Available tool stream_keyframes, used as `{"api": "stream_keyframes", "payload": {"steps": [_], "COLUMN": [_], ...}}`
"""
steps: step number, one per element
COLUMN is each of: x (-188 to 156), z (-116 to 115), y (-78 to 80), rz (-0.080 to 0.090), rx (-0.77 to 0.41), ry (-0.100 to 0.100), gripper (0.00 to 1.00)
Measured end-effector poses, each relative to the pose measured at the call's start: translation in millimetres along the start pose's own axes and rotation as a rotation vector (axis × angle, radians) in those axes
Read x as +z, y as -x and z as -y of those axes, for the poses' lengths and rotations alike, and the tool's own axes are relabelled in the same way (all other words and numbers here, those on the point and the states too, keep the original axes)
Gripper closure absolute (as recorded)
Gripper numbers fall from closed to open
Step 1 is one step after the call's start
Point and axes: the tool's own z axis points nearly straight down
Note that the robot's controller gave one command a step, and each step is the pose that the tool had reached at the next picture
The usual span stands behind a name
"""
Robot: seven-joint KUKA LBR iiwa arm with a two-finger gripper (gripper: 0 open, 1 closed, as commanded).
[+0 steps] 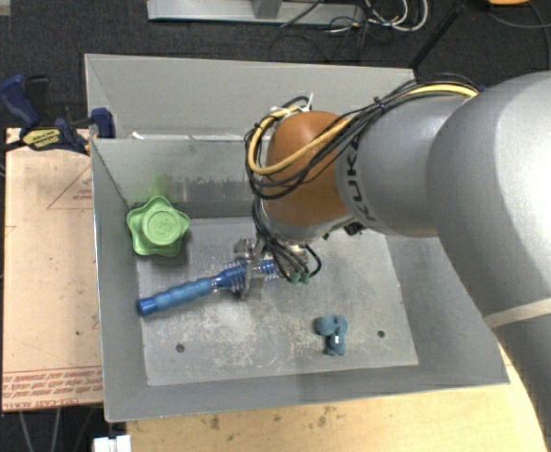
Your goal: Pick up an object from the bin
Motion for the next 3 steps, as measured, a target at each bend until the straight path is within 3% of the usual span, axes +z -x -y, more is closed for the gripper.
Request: {"api": "stream_keyframes", "payload": {"steps": [2,3], "x": [-105,-117], "z": [-1,-1], "y": [2.7,3.2], "rz": [0.007,0.004], "rx": [0.003,0.005], "ry": [0.000,-0.001], "gripper": [1.00,1.00]}}
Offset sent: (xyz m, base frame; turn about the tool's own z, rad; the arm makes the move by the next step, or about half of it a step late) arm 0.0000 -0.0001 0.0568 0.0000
